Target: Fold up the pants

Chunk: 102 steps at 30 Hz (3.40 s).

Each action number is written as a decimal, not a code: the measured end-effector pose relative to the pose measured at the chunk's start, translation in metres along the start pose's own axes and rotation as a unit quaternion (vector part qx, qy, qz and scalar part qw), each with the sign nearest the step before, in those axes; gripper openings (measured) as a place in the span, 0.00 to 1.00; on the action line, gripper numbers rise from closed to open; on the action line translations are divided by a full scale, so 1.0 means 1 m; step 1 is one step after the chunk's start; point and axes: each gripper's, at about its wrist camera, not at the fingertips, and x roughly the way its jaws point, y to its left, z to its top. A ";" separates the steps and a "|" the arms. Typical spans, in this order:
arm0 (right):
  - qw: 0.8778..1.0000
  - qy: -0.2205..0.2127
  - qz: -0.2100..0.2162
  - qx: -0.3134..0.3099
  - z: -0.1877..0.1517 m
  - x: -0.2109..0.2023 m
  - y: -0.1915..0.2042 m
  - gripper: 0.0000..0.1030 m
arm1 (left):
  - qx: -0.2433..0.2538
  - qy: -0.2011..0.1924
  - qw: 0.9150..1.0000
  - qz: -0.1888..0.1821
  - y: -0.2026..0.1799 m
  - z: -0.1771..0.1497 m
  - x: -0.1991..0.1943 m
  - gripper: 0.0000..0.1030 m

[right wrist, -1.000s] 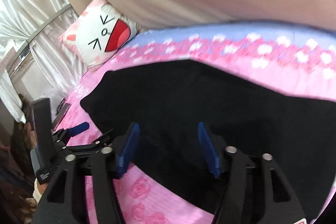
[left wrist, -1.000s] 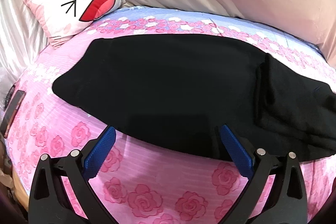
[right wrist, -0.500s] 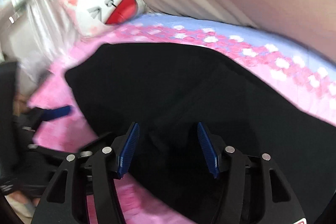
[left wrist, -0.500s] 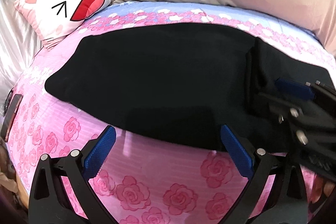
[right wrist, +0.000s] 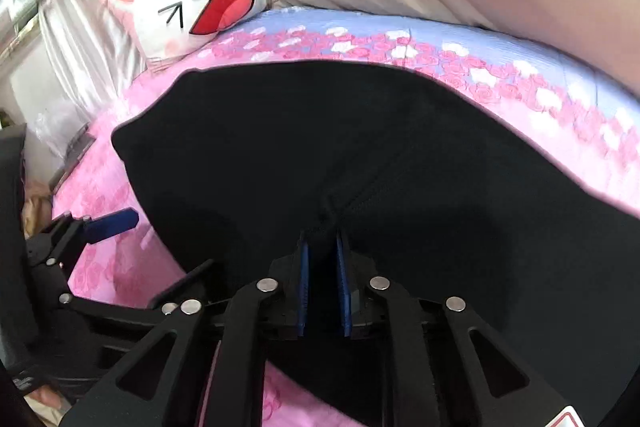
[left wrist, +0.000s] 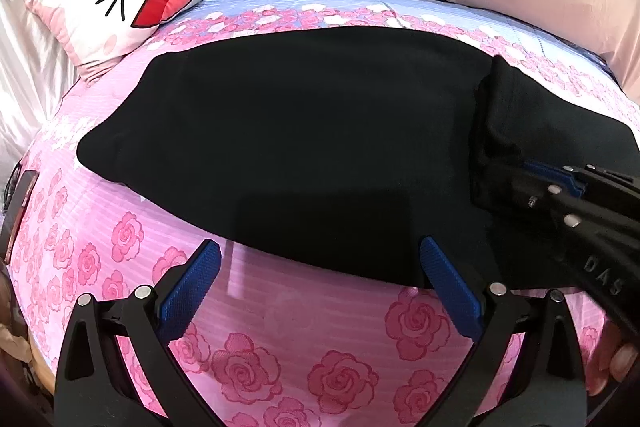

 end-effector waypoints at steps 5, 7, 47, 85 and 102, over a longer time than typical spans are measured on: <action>0.996 -0.035 0.066 0.051 -0.002 -0.048 -0.015 0.17 | -0.008 -0.004 1.000 -0.008 0.013 -0.003 -0.004 0.95; 0.995 -0.065 0.040 0.069 -0.009 -0.077 -0.032 0.17 | -0.029 -0.010 0.999 -0.020 0.028 -0.001 -0.006 0.95; 0.930 -0.145 -0.177 0.288 -0.181 -0.224 -0.229 0.17 | 0.025 0.023 0.999 -0.040 -0.059 0.003 -0.015 0.95; 0.991 -0.028 -0.127 -0.039 -0.077 -0.062 -0.021 0.52 | 0.020 0.013 0.999 -0.035 -0.029 -0.006 -0.003 0.95; 0.992 -0.063 -0.102 0.028 -0.056 -0.056 -0.039 0.09 | 0.020 0.015 0.999 -0.031 -0.027 -0.008 -0.004 0.95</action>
